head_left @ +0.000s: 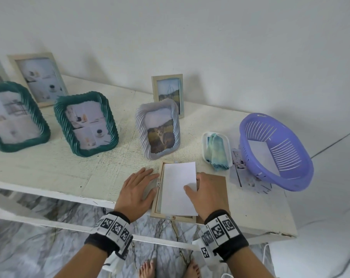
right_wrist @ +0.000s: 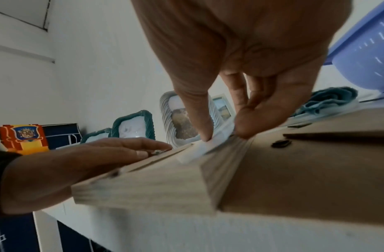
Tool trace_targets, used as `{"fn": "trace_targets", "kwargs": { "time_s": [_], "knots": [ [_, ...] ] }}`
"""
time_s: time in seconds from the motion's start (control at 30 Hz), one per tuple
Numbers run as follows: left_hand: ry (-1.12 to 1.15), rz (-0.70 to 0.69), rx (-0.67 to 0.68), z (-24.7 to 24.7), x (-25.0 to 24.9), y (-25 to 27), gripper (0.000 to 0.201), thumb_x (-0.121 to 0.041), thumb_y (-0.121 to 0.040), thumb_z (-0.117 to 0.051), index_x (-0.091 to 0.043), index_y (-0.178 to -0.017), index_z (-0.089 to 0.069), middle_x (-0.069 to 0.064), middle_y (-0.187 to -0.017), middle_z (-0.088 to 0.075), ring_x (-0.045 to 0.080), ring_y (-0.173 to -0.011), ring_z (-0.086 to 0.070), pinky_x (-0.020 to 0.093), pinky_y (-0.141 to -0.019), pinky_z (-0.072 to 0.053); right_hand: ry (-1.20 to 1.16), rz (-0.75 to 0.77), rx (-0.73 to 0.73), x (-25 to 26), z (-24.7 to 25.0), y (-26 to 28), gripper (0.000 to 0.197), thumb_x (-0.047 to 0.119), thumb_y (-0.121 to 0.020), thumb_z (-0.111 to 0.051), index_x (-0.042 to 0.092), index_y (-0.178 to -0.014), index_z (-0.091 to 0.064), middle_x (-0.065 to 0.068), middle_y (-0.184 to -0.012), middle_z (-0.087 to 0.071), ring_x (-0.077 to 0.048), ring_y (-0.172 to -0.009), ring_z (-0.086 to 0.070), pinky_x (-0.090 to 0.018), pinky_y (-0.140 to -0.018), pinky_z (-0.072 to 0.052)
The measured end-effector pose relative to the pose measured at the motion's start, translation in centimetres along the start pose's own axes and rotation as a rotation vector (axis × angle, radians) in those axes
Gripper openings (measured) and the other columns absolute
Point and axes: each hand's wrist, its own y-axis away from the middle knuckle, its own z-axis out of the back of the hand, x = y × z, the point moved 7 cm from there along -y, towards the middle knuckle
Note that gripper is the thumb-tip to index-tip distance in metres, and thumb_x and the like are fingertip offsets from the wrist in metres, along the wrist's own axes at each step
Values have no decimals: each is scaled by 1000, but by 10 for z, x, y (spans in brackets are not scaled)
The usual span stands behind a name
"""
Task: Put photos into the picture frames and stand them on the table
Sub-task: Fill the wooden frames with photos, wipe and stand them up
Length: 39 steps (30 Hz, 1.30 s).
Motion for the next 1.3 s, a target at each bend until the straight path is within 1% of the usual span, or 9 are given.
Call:
{"fn": "trace_targets", "kwargs": {
  "time_s": [0.07, 0.13, 0.3, 0.43, 0.73, 0.87, 1.0, 1.17, 1.3],
  "knots": [
    [-7, -4, -5, 0, 0, -1, 50, -49, -92, -39, -30, -136, -55, -9, -148, -46, 8, -144, -30, 35, -118, -20, 50, -25, 26, 5, -4, 1, 40, 48, -88, -56, 20, -115, -47, 0, -100, -61, -17, -86, -59, -31, -71, -49],
    [-12, -8, -13, 0, 0, -1, 51, -49, -92, -39, -30, -135, -55, -9, -148, -47, 9, -143, -31, 35, -118, -20, 53, -20, 11, 10, -2, 4, 40, 45, -89, -56, 19, -116, -43, -1, -101, -60, -19, -85, -59, -33, -73, -49],
    [-16, -16, -32, 0, 0, 1, 51, -48, -91, -39, -29, -135, -56, -8, -147, -48, 11, -143, -33, 30, -118, -17, 106, 63, 4, 13, 1, 11, 36, 49, -92, -52, 25, -119, -49, 3, -107, -57, -15, -91, -56, -27, -71, -40],
    [-17, -25, -41, 0, 0, 0, 49, -47, -91, -41, -29, -134, -56, -8, -146, -49, 12, -143, -34, 30, -117, -17, 82, 53, 39, 9, -13, 11, 34, 52, -88, -55, 24, -107, -51, 1, -101, -50, -18, -85, -50, -33, -76, -44],
    [-21, -30, -40, 0, 2, 0, 50, -47, -91, -40, -30, -135, -56, -9, -146, -49, 12, -142, -34, 35, -117, -21, 16, 94, 22, 2, -3, 16, 37, 55, -90, -45, 33, -120, -50, 3, -108, -50, -19, -94, -55, -35, -80, -49],
    [-29, -39, -42, 1, 0, 0, 49, -47, -91, -40, -29, -134, -57, -8, -146, -50, 13, -142, -35, 31, -117, -19, 252, 3, -128, -15, 26, 18, 38, 51, -91, -46, 21, -115, -51, -3, -116, -50, -23, -103, -46, -34, -81, -44],
    [-26, -39, -40, 1, 0, 1, 48, -47, -92, -41, -29, -134, -56, -8, -146, -49, 12, -142, -35, 31, -117, -19, 379, -122, -25, -42, 27, 27, 52, 59, -88, -43, 21, -122, -48, -5, -128, -42, -24, -111, -43, -35, -89, -44],
    [-27, -48, -46, 1, -1, 1, 48, -45, -92, -42, -28, -133, -57, -6, -145, -51, 15, -140, -38, 30, -116, -18, 232, -99, -3, -54, 25, 38, 48, 50, -90, -51, 21, -129, -47, -3, -127, -41, -20, -110, -40, -31, -91, -44],
    [-24, -53, -46, 1, -1, 1, 47, -45, -92, -42, -28, -133, -57, -6, -144, -51, 15, -140, -38, 31, -116, -19, 101, -169, -19, -63, 40, 37, 46, 47, -83, -63, 20, -117, -53, -2, -123, -39, -18, -103, -37, -29, -87, -41]
  ]
}}
